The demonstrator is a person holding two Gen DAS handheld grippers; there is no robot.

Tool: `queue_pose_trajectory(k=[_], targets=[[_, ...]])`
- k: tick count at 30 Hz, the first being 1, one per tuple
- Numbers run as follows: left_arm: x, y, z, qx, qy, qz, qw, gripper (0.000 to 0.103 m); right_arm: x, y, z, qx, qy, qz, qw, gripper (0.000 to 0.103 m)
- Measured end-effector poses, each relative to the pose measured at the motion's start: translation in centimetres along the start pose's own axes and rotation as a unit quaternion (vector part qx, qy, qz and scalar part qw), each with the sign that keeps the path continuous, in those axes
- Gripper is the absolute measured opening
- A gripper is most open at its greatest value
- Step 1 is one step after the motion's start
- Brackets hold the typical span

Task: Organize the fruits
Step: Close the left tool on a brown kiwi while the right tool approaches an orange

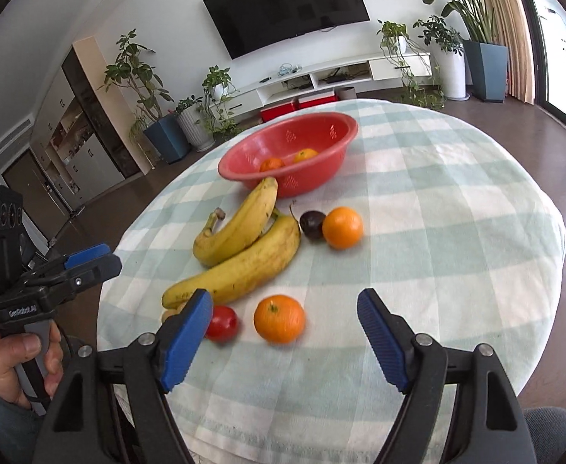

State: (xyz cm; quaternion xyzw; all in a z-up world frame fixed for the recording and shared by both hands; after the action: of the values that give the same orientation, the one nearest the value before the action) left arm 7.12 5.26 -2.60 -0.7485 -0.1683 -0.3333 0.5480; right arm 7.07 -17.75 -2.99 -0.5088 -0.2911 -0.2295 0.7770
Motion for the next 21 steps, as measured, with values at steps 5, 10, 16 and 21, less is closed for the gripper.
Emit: queue_pose_trajectory(k=[5, 10, 16, 21], targets=[[-3.6, 1.5, -1.5, 0.008, 0.012, 0.031, 0.9994, 0.092, -0.8, -0.1, 0.6, -0.001, -0.015, -0.01, 1.0, 0.079], [-3.5, 2.5, -2.8, 0.008, 0.046, 0.037, 0.9982, 0.079, -1.2, 0.0, 0.2, -0.006, -0.011, -0.01, 1.0, 0.076], [-3.4, 3.9, -2.6, 0.0, 0.046, 0.06, 0.9971, 0.058, -1.3, 0.0, -0.1, -0.009, -0.007, -0.013, 1.0, 0.076], [-3.4, 4.6, -2.5, 0.0, 0.047, 0.069, 0.9965, 0.058, -1.4, 0.1, -0.1, -0.008, -0.007, -0.012, 1.0, 0.076]])
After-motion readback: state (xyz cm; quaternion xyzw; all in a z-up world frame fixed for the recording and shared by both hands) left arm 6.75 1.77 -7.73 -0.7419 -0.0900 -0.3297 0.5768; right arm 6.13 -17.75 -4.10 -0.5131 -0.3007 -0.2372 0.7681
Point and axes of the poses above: each gripper's, at about its wrist camera, not at the fingertips, and y roughly the way its jaws point, z to its left, x to its top, the point moved 4 cm from there along y, roughly the way its jaws point
